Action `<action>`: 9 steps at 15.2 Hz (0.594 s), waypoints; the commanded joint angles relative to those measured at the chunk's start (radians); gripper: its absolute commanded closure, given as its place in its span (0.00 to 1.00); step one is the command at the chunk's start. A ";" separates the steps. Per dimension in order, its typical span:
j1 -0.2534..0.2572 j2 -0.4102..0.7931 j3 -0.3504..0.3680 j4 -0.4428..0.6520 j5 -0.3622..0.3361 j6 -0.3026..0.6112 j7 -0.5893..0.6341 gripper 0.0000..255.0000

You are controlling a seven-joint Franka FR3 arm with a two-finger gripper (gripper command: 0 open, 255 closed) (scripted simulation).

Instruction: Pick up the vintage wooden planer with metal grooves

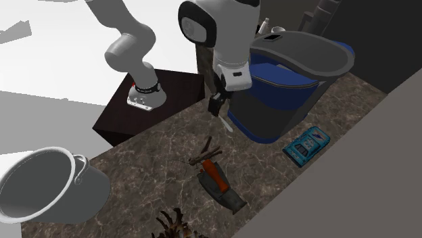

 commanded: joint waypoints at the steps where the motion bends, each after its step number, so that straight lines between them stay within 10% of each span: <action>1: -0.014 0.065 -0.024 0.041 0.014 0.023 -0.010 0.00; 9: -0.089 0.323 -0.110 0.225 0.109 0.074 -0.076 0.00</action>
